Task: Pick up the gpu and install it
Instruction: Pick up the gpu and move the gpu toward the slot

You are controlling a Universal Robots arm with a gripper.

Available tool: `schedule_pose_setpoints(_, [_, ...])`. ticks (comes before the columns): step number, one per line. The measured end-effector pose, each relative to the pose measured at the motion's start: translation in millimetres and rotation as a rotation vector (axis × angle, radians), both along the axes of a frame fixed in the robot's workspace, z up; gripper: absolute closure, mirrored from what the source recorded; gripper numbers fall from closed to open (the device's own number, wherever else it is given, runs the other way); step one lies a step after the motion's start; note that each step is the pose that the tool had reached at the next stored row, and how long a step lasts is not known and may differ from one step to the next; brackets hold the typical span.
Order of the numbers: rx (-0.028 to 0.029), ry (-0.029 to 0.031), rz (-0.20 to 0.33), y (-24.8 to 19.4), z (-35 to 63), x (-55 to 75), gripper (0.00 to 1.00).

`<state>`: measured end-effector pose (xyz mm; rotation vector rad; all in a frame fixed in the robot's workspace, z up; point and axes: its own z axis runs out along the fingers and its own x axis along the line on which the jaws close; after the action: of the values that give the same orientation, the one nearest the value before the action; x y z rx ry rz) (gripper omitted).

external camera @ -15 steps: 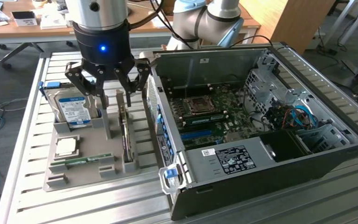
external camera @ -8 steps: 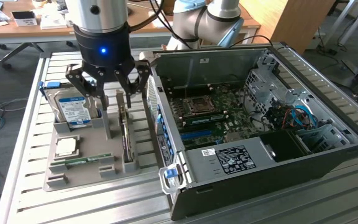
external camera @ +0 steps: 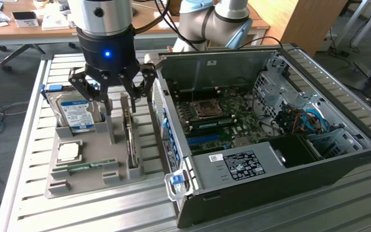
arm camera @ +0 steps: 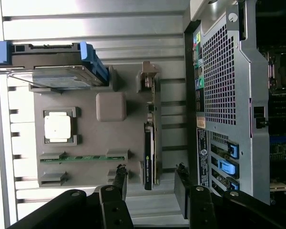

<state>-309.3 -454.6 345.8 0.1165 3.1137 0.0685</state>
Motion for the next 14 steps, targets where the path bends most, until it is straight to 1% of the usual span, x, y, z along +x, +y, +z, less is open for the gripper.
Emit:
schedule_pose_setpoints(5, [0.0002, -0.0001, 0.0, 0.0, -1.4, 0.0, 0.47])
schedule_pose_setpoints(14, [0.0, 0.0, 0.0, 0.0, -7.2, 0.0, 0.47])
